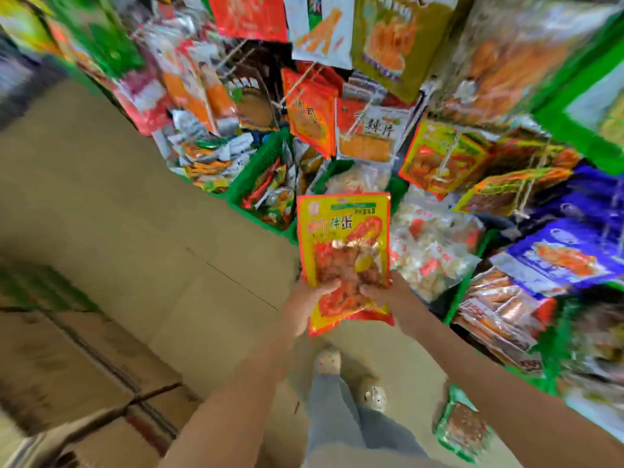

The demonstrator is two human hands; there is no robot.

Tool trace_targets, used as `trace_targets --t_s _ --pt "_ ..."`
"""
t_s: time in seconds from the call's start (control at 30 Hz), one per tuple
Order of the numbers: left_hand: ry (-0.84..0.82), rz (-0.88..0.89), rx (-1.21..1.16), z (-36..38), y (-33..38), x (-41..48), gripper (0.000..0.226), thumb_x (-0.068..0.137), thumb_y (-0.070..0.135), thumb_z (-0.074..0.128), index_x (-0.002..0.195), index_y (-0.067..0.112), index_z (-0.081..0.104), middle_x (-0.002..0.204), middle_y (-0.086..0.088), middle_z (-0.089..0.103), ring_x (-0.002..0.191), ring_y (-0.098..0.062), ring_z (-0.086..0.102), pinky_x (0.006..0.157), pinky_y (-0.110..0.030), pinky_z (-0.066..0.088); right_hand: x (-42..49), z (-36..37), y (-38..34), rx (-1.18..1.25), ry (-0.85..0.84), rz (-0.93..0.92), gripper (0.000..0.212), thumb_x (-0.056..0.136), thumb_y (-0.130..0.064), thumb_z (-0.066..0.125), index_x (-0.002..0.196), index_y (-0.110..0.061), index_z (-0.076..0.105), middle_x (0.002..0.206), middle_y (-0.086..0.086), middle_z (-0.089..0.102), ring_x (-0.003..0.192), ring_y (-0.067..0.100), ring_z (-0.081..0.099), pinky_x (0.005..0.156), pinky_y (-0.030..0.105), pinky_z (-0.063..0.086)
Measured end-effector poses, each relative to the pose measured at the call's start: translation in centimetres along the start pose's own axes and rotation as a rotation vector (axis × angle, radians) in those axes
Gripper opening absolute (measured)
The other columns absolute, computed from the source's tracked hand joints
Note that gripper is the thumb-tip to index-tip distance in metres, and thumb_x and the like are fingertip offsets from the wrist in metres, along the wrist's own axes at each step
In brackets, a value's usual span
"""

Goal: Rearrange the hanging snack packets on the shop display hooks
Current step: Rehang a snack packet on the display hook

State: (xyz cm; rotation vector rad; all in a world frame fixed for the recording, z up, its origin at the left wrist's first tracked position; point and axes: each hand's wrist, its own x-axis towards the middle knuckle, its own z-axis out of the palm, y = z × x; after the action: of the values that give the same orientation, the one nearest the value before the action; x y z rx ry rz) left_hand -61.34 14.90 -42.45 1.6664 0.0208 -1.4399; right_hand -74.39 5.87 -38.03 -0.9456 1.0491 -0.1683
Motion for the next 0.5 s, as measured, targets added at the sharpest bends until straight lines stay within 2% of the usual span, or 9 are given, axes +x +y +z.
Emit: trace_targets --t_s 0.03,0.1,0.13,0.2,0.3,0.37,0.4,0.43,0.5 --pt "-0.026 0.035 -0.012 -0.1 1.4 -1.1 0.053 0.072 0.012 0.077 0.122 0.014 0.059 0.110 -0.007 0.068 0.099 -0.022 0.066 0.090 -0.041 0.051 -0.7 0.0 -1.3 -0.032 0.006 -0.031 0.027 0.092 0.011 0.041 0.079 -0.012 0.046 0.084 -0.002 0.058 0.047 -0.010 0.057 0.056 0.005 0.045" --pt "-0.091 0.085 0.007 -0.7 3.3 -2.3 0.049 0.075 0.010 0.074 0.122 0.014 0.059 0.105 -0.004 0.070 0.094 -0.018 0.067 0.085 -0.036 0.053 0.3 -1.5 -2.3 -0.038 0.087 -0.113 0.009 0.089 -0.001 0.056 0.094 -0.007 0.054 0.088 0.004 0.061 0.073 0.009 0.066 0.059 0.016 0.050" --pt "-0.133 0.103 0.043 -1.0 4.1 -2.9 0.044 0.075 0.010 0.074 0.117 0.016 0.062 0.103 -0.002 0.070 0.093 -0.018 0.067 0.086 -0.036 0.052 0.3 -2.3 -2.9 -0.048 0.115 -0.184 0.021 0.086 -0.009 0.063 0.105 -0.007 0.055 0.091 0.005 0.063 0.081 0.016 0.065 0.063 0.023 0.051" --pt "-0.211 0.124 0.122 -1.9 5.5 -3.5 0.036 0.074 0.009 0.076 0.107 0.019 0.066 0.103 -0.003 0.071 0.093 -0.019 0.067 0.090 -0.038 0.052 -0.7 -2.5 -5.9 -0.066 0.187 -0.333 0.033 0.081 -0.011 0.069 0.111 -0.012 0.053 0.091 0.004 0.065 0.077 0.013 0.064 0.066 0.029 0.050" --pt "-0.251 0.143 0.298 -3.1 7.8 -3.7 0.033 0.072 0.013 0.079 0.102 0.020 0.068 0.106 -0.006 0.071 0.094 -0.019 0.068 0.088 -0.036 0.053 -1.9 -1.8 -9.8 -0.122 0.298 -0.490 0.041 0.083 0.001 0.064 0.115 -0.019 0.047 0.087 -0.004 0.063 0.062 0.005 0.061 0.055 0.024 0.051" --pt "-0.250 0.152 0.427 -3.9 9.0 -3.5 0.061 0.057 0.032 0.087 0.112 0.019 0.064 0.113 -0.006 0.068 0.102 -0.023 0.065 0.096 -0.042 0.048 -2.3 -0.7 -11.4 -0.276 0.335 -0.571 0.039 0.082 0.000 0.065 0.115 -0.018 0.053 0.095 -0.003 0.061 0.063 0.003 0.058 0.055 0.024 0.050" --pt "-0.244 0.159 0.480 -4.4 9.5 -2.9 0.078 0.049 0.040 0.088 0.118 0.020 0.060 0.117 -0.004 0.066 0.105 -0.021 0.063 0.097 -0.041 0.047 -2.0 -0.4 -11.8 -0.355 0.360 -0.592 0.034 0.082 -0.001 0.066 0.110 -0.018 0.057 0.096 -0.002 0.061 0.064 -0.001 0.057 0.059 0.023 0.048" --pt "-0.257 0.166 0.540 -4.7 10.4 -2.9 0.083 0.047 0.042 0.088 0.120 0.020 0.058 0.118 -0.002 0.064 0.105 -0.019 0.062 0.096 -0.037 0.047 -2.0 0.1 -12.2 -0.416 0.398 -0.597 0.030 0.082 -0.002 0.066 0.106 -0.019 0.060 0.095 -0.002 0.061 0.068 -0.004 0.056 0.063 0.020 0.045" --pt "-0.302 0.191 0.610 -5.4 12.1 -2.9 0.056 0.062 0.026 0.085 0.113 0.018 0.063 0.111 -0.002 0.067 0.096 -0.014 0.064 0.085 -0.023 0.051 -1.8 0.9 -12.5 -0.495 0.461 -0.536 0.023 0.083 -0.007 0.067 0.104 -0.015 0.064 0.093 -0.001 0.060 0.078 0.004 0.056 0.068 0.019 0.041"
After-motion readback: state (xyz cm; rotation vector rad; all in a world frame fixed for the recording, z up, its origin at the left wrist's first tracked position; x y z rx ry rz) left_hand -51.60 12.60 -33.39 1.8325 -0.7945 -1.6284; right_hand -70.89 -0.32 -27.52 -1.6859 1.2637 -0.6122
